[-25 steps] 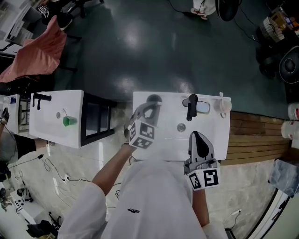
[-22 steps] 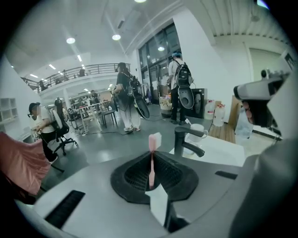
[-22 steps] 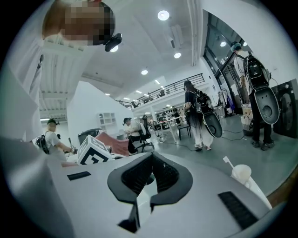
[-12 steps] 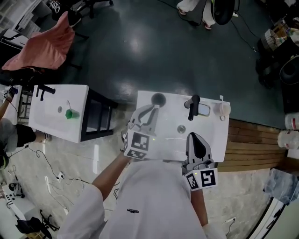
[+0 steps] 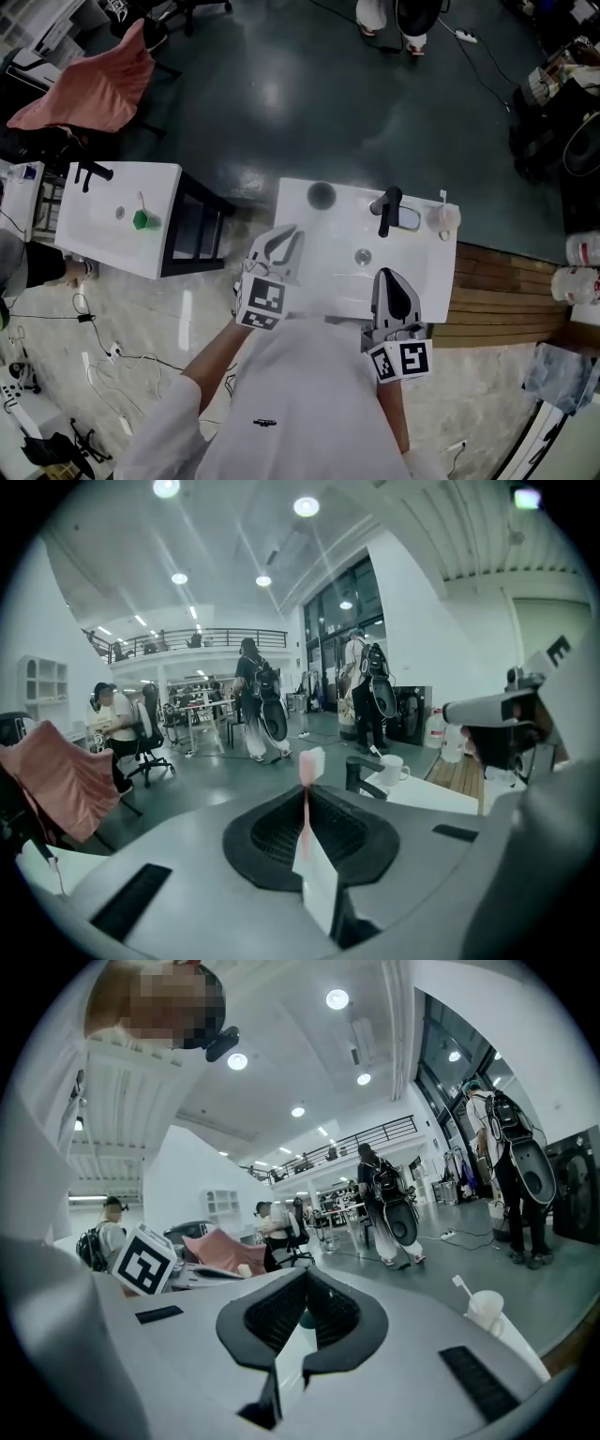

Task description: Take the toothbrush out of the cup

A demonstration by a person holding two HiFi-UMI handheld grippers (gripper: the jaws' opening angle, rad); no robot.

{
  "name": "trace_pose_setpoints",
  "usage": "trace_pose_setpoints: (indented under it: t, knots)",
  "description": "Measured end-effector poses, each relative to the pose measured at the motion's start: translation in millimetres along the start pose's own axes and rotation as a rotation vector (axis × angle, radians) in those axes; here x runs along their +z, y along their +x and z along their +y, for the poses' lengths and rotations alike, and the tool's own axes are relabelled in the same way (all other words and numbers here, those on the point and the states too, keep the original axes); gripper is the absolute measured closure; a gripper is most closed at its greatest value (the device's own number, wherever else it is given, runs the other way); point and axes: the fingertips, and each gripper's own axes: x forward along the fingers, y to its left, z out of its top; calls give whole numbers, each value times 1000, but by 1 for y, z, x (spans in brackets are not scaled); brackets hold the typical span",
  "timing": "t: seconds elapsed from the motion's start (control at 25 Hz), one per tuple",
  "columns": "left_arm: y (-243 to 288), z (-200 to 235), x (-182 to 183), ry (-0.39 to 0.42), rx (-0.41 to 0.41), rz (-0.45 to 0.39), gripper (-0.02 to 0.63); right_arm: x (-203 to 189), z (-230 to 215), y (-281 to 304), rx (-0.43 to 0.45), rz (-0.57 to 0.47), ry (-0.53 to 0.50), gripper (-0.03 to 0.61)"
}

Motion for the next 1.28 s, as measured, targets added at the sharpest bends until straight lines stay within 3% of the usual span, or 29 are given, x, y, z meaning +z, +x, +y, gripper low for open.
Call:
trace_pose_setpoints:
  t: [0.84,1.28]
  knots:
    - [-11,-15,-153,-163,-67,291,598,-16,19,0,21,56,-10,578]
    - [17,-7,-150,-198,-28,191,598,-21,16,0,2,79,-3,578]
